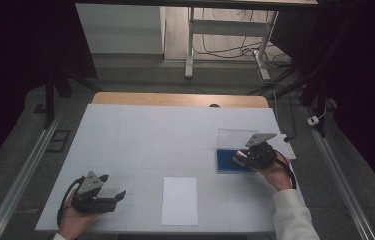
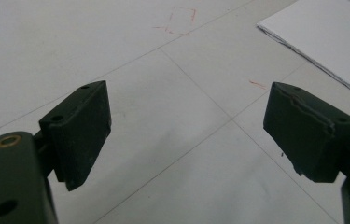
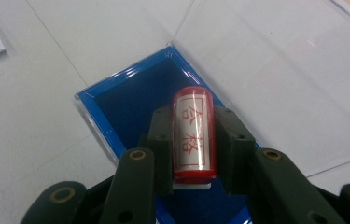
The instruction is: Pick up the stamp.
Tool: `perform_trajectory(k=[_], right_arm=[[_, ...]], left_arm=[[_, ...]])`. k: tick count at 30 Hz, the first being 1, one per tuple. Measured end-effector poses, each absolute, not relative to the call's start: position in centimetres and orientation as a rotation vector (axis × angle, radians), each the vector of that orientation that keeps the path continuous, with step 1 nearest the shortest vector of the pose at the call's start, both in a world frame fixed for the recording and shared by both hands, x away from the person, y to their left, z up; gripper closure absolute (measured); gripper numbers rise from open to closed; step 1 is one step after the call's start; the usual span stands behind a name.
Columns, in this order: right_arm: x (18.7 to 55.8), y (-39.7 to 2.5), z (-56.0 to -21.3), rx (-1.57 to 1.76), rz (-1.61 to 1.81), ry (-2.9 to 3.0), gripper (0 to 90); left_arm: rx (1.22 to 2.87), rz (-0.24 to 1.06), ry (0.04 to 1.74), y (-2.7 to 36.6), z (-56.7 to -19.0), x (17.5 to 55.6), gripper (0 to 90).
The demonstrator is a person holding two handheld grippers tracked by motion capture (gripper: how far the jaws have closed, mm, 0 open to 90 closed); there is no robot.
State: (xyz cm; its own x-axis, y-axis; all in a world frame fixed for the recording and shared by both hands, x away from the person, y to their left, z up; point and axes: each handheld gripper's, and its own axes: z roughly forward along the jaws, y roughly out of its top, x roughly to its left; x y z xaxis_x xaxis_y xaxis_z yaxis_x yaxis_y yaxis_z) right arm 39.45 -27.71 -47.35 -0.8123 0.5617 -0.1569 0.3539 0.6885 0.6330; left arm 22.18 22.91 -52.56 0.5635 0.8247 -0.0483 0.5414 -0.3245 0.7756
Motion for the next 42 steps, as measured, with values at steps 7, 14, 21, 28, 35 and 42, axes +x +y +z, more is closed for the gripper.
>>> perform_trajectory(k=[7, 14, 21, 28, 35, 42], right_arm=[[39.2, -28.0, -47.0, 0.742, 0.885, 2.525, 69.4], [39.0, -28.2, -46.4, 0.760, 0.934, 2.482, 69.4], [38.5, -28.3, -45.9, 0.790, 0.993, 2.450, 69.5], [38.2, -28.5, -45.6, 0.814, 1.055, 2.434, 69.5], [37.6, -28.6, -45.0, 0.836, 1.132, 2.410, 69.5], [37.0, -28.1, -44.6, 0.808, 1.171, 2.405, 69.4]], left_arm=[[2.017, 0.461, 1.096, 22.9, -52.6, 22.2, 15.2], [2.017, 0.457, 1.100, 22.9, -52.6, 22.3, 15.2], [2.011, 0.453, 1.104, 23.1, -52.6, 22.2, 15.2], [2.011, 0.454, 1.104, 23.1, -52.7, 22.3, 15.2], [2.016, 0.454, 1.102, 22.9, -52.7, 22.3, 15.2], [2.013, 0.454, 1.102, 23.0, -52.7, 22.3, 15.3]])
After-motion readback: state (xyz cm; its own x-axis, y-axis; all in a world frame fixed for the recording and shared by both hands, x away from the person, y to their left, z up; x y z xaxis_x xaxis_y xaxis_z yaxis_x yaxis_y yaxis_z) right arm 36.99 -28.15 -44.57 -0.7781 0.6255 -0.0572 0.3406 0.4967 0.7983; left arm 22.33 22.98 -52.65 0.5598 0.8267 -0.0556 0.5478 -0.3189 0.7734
